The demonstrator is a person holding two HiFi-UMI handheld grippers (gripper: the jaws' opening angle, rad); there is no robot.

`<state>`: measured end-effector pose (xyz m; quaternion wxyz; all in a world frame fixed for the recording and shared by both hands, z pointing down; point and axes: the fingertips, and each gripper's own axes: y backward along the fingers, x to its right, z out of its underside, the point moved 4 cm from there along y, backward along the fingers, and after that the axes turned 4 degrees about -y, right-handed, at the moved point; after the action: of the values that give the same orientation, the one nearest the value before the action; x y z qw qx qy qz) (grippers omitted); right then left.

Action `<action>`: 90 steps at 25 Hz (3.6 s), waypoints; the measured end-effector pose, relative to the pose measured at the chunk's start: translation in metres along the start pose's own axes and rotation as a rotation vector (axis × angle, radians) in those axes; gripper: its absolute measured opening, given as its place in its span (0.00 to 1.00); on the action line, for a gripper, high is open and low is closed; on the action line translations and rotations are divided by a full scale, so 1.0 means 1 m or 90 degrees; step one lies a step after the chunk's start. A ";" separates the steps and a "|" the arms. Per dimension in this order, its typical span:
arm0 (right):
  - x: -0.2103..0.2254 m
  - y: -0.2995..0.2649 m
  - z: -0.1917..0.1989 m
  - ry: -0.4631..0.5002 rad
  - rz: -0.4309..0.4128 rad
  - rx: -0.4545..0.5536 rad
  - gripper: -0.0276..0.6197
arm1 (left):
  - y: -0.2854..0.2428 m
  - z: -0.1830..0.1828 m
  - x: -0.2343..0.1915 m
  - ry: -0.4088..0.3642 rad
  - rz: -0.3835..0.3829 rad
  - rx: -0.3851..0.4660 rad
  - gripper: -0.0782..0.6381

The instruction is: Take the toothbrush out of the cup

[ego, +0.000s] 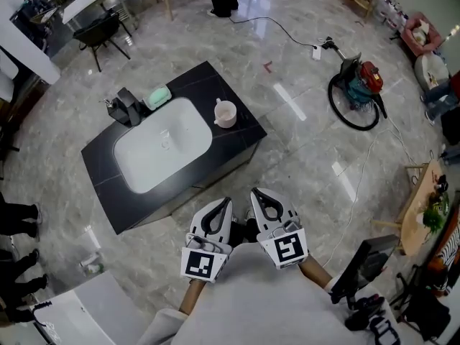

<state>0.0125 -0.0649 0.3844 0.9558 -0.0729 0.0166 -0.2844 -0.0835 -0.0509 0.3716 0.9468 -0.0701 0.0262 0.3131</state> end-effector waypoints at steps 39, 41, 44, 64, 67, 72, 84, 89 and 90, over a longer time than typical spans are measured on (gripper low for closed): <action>0.053 -0.117 0.062 -0.118 0.042 0.012 0.07 | -0.038 0.065 -0.050 0.097 -0.091 -0.138 0.11; 0.056 -0.126 0.066 -0.127 0.053 0.015 0.13 | -0.039 0.069 -0.053 0.101 -0.092 -0.146 0.11; 0.062 -0.139 0.073 -0.141 0.067 0.016 0.17 | -0.042 0.076 -0.059 0.106 -0.094 -0.157 0.12; 0.074 -0.219 0.117 -0.129 0.121 0.022 0.28 | -0.054 0.116 -0.093 0.149 -0.102 -0.216 0.11; 0.072 -0.227 0.120 -0.130 0.130 0.022 0.28 | -0.053 0.115 -0.098 0.142 -0.104 -0.213 0.11; 0.076 -0.234 0.117 -0.116 0.149 0.032 0.28 | -0.057 0.109 -0.108 0.078 -0.077 -0.194 0.12; 0.075 -0.243 0.119 -0.098 0.175 0.026 0.27 | -0.047 0.116 -0.113 0.120 -0.103 -0.221 0.11; 0.076 -0.243 0.120 -0.094 0.191 0.025 0.18 | -0.048 0.115 -0.113 0.136 -0.107 -0.210 0.12; 0.076 -0.243 0.121 -0.092 0.194 0.023 0.16 | -0.049 0.114 -0.114 0.127 -0.104 -0.205 0.11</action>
<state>-0.0468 -0.2920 0.5411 0.9877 -0.0725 -0.0466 -0.1304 -0.1450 -0.1396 0.5006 0.9383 -0.2528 0.0640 0.2270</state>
